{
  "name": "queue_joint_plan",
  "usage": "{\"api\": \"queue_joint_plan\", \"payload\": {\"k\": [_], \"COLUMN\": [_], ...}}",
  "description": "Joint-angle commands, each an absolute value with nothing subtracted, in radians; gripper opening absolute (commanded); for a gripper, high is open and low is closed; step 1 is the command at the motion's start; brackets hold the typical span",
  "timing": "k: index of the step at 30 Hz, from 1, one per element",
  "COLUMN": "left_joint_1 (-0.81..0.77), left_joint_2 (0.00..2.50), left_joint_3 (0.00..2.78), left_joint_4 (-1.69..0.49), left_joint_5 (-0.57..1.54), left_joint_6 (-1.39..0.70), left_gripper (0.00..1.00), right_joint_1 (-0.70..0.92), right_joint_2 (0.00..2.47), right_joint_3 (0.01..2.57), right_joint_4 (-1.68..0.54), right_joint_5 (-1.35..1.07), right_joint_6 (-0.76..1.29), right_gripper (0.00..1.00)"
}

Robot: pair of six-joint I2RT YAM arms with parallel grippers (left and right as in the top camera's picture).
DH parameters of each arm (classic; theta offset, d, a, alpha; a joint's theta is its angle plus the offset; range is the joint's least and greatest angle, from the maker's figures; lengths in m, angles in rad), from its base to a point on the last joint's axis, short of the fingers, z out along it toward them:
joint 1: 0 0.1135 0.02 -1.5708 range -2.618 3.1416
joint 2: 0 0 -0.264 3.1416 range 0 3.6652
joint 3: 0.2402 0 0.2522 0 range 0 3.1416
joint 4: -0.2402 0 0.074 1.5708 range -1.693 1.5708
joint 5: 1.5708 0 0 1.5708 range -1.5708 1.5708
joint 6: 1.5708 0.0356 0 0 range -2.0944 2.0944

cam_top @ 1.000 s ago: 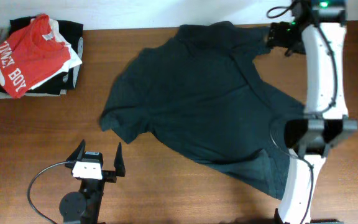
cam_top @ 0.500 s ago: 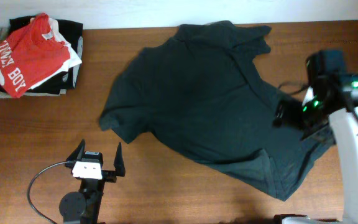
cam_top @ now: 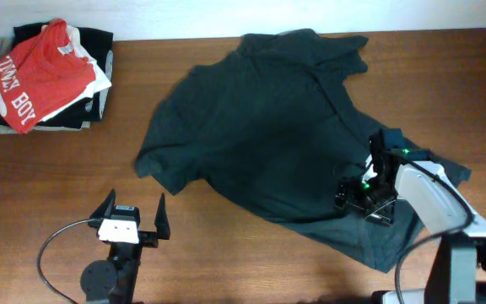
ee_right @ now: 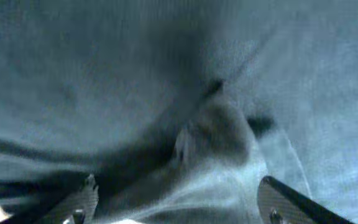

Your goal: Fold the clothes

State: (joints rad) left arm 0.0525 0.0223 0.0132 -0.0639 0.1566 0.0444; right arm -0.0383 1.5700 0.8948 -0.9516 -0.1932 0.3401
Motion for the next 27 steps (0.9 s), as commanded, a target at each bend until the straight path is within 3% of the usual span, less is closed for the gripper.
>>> {"api": "queue_joint_plan", "payload": {"k": [1, 5, 11, 17, 20, 21, 22, 27], "left_joint_1": [0.048, 0.048, 0.048, 0.048, 0.048, 0.048, 0.048, 0.048], "left_joint_2": [0.017, 0.017, 0.017, 0.017, 0.017, 0.017, 0.017, 0.017], "left_joint_3": [0.009, 0.009, 0.009, 0.009, 0.009, 0.009, 0.009, 0.009], "left_joint_4": [-0.066, -0.066, -0.066, -0.066, -0.066, -0.066, -0.066, -0.066], "left_joint_5": [0.160, 0.160, 0.160, 0.160, 0.160, 0.160, 0.160, 0.160], "left_joint_6": [0.039, 0.039, 0.039, 0.039, 0.039, 0.039, 0.039, 0.039], "left_gripper": [0.99, 0.99, 0.99, 0.99, 0.99, 0.99, 0.99, 0.99], "right_joint_1": [-0.034, -0.034, -0.034, -0.034, -0.034, -0.034, -0.034, -0.034], "right_joint_2": [1.648, 1.677, 1.677, 1.677, 1.677, 1.677, 1.677, 1.640], "right_joint_3": [0.888, 0.888, 0.887, 0.888, 0.888, 0.889, 0.891, 1.002], "right_joint_4": [-0.916, -0.904, -0.901, -0.900, -0.900, -0.900, -0.901, -1.030], "right_joint_5": [-0.149, -0.048, -0.037, -0.009, 0.016, 0.028, 0.035, 0.035], "right_joint_6": [0.384, 0.406, 0.428, 0.428, 0.428, 0.429, 0.428, 0.430], "right_gripper": [0.83, 0.74, 0.41, 0.34, 0.25, 0.18, 0.04, 0.04]}}
